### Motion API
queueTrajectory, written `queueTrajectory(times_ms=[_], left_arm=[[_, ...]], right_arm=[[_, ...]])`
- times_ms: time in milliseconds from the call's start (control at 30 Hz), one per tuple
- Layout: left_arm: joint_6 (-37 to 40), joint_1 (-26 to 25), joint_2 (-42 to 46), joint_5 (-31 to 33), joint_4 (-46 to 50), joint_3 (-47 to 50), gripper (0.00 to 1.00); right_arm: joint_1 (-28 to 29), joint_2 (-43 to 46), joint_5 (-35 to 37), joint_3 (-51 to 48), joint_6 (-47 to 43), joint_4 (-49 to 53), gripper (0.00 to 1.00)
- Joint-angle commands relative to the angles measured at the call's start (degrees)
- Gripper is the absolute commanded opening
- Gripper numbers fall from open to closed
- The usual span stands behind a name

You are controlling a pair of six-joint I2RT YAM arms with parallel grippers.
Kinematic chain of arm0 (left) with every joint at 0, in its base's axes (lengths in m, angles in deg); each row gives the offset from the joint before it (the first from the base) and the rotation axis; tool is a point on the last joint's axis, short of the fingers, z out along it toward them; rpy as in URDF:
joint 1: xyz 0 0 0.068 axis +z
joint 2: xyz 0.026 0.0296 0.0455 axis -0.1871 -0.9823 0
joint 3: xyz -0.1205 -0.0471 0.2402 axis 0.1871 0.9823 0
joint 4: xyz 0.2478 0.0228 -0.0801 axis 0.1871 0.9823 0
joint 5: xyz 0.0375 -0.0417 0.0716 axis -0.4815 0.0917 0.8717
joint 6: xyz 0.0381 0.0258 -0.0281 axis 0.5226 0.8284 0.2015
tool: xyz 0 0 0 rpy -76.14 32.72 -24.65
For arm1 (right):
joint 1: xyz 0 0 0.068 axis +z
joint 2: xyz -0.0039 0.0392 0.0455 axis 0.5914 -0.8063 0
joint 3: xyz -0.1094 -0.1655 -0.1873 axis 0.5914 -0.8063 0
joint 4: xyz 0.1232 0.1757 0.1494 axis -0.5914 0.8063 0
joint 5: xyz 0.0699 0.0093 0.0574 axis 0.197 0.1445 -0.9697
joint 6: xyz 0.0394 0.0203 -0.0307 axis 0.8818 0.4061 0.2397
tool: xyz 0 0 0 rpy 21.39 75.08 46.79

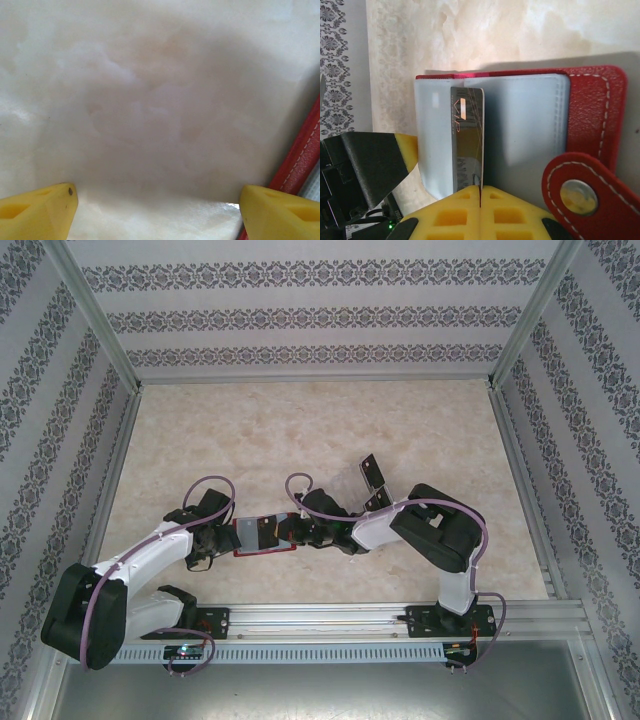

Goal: Put the credit cards into the card holder

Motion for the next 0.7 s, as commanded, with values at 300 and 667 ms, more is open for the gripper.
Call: queueTrajectory(times_ms=[300,667], left_arm=[[-0.3,0.7,-0.3,-1.8,-1.8,1.7,0.85],[-0.4,0.7,-0.2,-1.9,-1.9,1.9,0.85]], right_arm=[[0.3,1.2,2.1,2.8,-3.9,6.8,0.00],[1.9,-0.9,1.9,4.1,-3.3,6.6,0.00]])
